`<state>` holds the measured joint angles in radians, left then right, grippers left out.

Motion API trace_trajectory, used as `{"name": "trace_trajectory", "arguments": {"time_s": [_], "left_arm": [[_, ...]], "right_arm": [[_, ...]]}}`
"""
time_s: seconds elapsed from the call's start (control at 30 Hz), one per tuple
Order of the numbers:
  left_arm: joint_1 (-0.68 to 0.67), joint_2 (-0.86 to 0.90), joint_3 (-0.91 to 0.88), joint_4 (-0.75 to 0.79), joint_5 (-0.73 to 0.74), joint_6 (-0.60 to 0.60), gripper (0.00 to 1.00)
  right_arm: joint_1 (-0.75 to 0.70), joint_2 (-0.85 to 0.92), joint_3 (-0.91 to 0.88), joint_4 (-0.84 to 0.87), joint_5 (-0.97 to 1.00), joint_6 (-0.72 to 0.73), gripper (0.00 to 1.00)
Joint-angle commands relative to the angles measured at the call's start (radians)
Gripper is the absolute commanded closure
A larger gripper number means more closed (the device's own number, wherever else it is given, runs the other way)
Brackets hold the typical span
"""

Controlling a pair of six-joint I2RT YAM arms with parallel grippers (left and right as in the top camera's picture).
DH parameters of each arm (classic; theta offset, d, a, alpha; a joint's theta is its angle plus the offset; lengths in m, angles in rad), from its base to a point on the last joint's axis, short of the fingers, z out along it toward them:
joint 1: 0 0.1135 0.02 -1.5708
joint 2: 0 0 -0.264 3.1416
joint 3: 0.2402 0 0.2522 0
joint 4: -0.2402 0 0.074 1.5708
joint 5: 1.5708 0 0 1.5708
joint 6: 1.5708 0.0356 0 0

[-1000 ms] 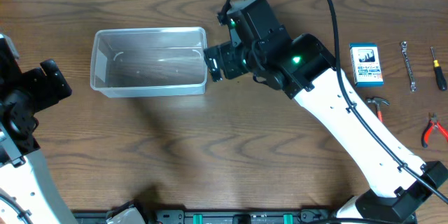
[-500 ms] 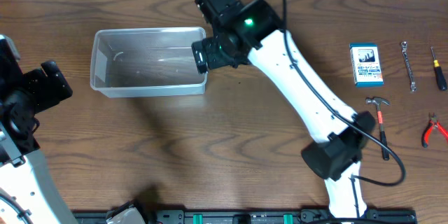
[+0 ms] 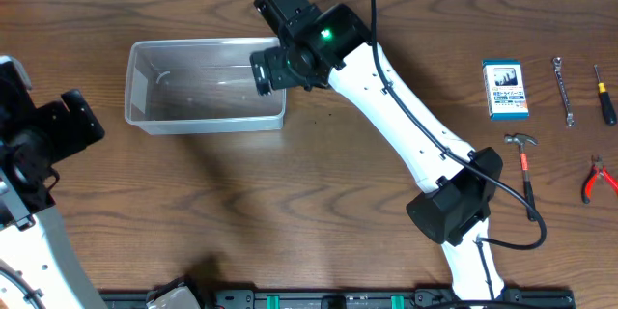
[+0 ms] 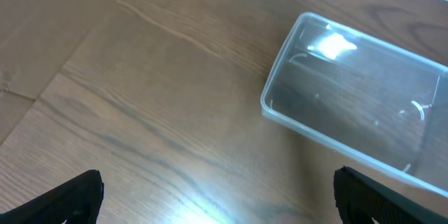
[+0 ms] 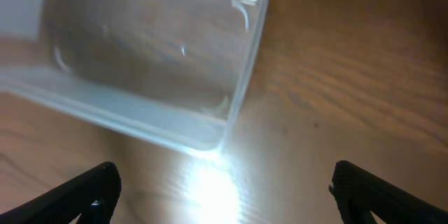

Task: Pack container
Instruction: 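Close the right gripper on the clear container's right wall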

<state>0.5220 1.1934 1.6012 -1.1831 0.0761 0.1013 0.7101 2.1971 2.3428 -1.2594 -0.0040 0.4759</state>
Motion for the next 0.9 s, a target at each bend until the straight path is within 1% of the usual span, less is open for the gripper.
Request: {"name": "trace_trajectory", "arguments": {"time_s": [0.0, 0.4, 0.87], "left_arm": [[0.005, 0.004, 0.013, -0.018, 0.011, -0.010, 0.02], [0.005, 0.004, 0.013, -0.080, 0.011, -0.010, 0.02], [0.005, 0.004, 0.011, -0.095, 0.011, -0.010, 0.02]], "right_arm": [[0.002, 0.039, 0.023, 0.026, 0.042, 0.070, 0.01], [-0.013, 0.152, 0.023, 0.027, 0.056, 0.153, 0.01], [-0.039, 0.243, 0.023, 0.018, 0.056, 0.154, 0.01]]}}
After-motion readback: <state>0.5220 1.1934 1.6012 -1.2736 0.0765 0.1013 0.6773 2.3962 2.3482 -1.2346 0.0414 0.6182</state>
